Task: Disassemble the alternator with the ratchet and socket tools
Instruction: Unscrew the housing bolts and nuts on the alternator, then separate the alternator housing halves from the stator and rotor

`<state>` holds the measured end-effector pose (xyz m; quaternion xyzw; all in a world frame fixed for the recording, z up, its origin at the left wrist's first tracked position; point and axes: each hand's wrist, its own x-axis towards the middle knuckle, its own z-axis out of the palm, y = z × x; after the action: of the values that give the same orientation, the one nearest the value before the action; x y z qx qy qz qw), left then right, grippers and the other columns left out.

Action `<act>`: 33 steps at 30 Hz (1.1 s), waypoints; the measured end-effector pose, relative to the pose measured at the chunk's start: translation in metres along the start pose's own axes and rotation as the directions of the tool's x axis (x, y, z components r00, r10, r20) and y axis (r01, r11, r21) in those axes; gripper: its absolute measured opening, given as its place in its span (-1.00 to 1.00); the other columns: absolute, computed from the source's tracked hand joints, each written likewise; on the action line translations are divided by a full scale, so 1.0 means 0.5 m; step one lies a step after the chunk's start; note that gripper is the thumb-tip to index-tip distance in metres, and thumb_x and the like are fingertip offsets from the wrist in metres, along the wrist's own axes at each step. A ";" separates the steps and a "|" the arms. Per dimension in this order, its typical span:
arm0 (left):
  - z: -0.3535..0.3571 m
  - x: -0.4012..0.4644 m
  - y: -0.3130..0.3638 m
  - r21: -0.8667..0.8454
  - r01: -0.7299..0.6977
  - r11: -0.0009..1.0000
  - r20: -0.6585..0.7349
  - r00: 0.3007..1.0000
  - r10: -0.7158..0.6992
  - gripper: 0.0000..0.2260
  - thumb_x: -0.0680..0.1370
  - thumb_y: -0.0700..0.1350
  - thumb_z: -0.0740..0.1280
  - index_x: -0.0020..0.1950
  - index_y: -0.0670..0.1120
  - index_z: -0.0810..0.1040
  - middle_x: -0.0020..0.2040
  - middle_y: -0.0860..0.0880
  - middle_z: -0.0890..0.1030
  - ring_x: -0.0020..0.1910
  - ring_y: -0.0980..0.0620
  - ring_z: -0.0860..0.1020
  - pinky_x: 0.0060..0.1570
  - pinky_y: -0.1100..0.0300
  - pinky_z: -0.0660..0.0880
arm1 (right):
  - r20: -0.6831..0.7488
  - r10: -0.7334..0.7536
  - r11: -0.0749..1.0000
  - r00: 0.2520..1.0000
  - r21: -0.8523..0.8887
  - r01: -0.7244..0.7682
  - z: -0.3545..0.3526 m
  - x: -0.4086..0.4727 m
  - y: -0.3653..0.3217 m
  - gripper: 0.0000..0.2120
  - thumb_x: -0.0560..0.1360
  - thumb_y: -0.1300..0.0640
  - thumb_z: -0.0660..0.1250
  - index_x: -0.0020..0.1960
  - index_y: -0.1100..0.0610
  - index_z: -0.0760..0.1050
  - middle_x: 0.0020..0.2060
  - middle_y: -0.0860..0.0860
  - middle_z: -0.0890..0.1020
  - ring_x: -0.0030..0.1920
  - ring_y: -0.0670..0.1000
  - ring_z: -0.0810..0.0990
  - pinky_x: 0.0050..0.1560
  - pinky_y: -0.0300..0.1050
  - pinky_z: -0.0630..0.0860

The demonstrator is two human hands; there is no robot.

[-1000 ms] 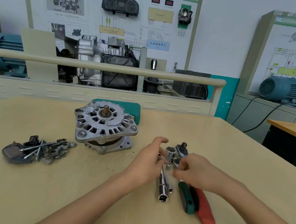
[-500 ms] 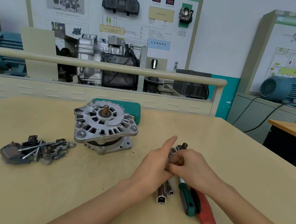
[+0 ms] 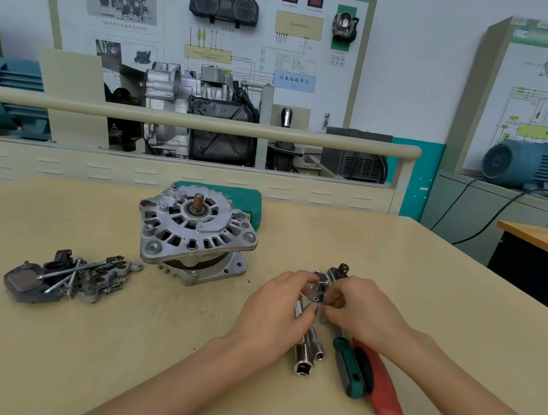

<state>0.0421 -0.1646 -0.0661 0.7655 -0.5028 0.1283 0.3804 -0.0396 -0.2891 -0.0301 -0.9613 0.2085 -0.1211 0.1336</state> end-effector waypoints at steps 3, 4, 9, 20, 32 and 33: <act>-0.008 -0.007 -0.009 0.002 -0.001 1.000 -0.030 1.000 0.001 -0.69 0.56 -0.05 0.21 0.31 0.07 0.38 0.11 0.12 0.52 0.10 0.19 0.46 0.09 0.29 0.38 | 0.012 0.008 1.000 1.000 0.009 -0.008 0.007 0.000 -0.001 -0.93 0.47 0.10 0.34 -0.06 0.07 0.54 -0.09 0.02 0.65 -0.06 0.02 0.60 -0.05 -0.10 0.53; -0.013 -0.010 -0.012 -0.001 -0.005 1.000 -0.042 0.999 0.005 -0.70 0.56 -0.05 0.21 0.31 0.07 0.39 0.11 0.12 0.53 0.10 0.20 0.45 0.07 0.33 0.36 | 0.012 0.007 1.000 1.000 0.004 -0.007 0.008 0.000 -0.002 -0.89 0.48 0.08 0.34 -0.03 0.08 0.54 -0.07 0.02 0.64 -0.05 0.02 0.59 -0.04 -0.11 0.53; -0.065 -0.037 -0.022 0.041 -0.055 0.998 -0.161 0.985 0.061 -0.66 0.56 -0.03 0.20 0.35 0.04 0.37 0.18 0.13 0.47 0.20 0.23 0.36 0.22 0.29 0.29 | -0.023 0.039 0.999 0.999 0.009 -0.039 -0.007 0.006 0.001 -0.79 0.46 0.02 0.39 0.00 0.12 0.54 -0.09 0.01 0.60 -0.06 0.02 0.57 -0.04 -0.08 0.52; -0.259 -0.028 -0.143 -0.553 0.396 0.733 -0.428 0.619 -0.658 -0.27 0.44 0.33 0.23 0.50 0.12 0.01 0.50 0.07 -0.02 0.48 -0.01 0.06 0.36 -0.01 0.12 | -0.166 0.133 0.798 0.977 0.602 -0.006 -0.040 0.110 -0.103 -0.50 0.50 -0.11 0.29 0.31 0.12 0.29 0.02 0.00 0.52 0.01 -0.02 0.53 -0.02 -0.14 0.50; -0.247 0.021 -0.248 -0.880 0.383 0.282 0.058 0.676 -0.735 -0.65 0.53 0.05 0.25 0.27 -0.04 0.44 0.09 -0.10 0.63 -0.01 -0.08 0.62 -0.19 0.12 0.52 | 0.373 -0.026 0.423 0.927 0.845 -0.328 0.070 0.258 -0.233 -0.52 0.44 -0.19 0.34 0.25 0.06 0.47 0.08 0.00 0.66 0.05 0.00 0.64 0.02 -0.08 0.59; -0.247 0.021 -0.253 -0.887 0.377 0.265 0.086 0.700 -0.709 -0.71 0.53 0.03 0.23 0.19 -0.05 0.52 0.03 -0.11 0.66 -0.06 -0.07 0.64 -0.21 0.13 0.53 | 0.419 -0.085 0.386 0.904 0.850 -0.358 0.071 0.259 -0.228 -0.64 0.47 -0.14 0.33 0.16 0.05 0.53 -0.03 0.00 0.69 -0.07 -0.03 0.68 -0.15 -0.15 0.61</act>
<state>0.1799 -0.0578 -0.0336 0.5610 -0.1235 -0.1539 0.8040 0.1271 -0.2379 -0.0052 -0.7100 0.1561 -0.0064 0.6866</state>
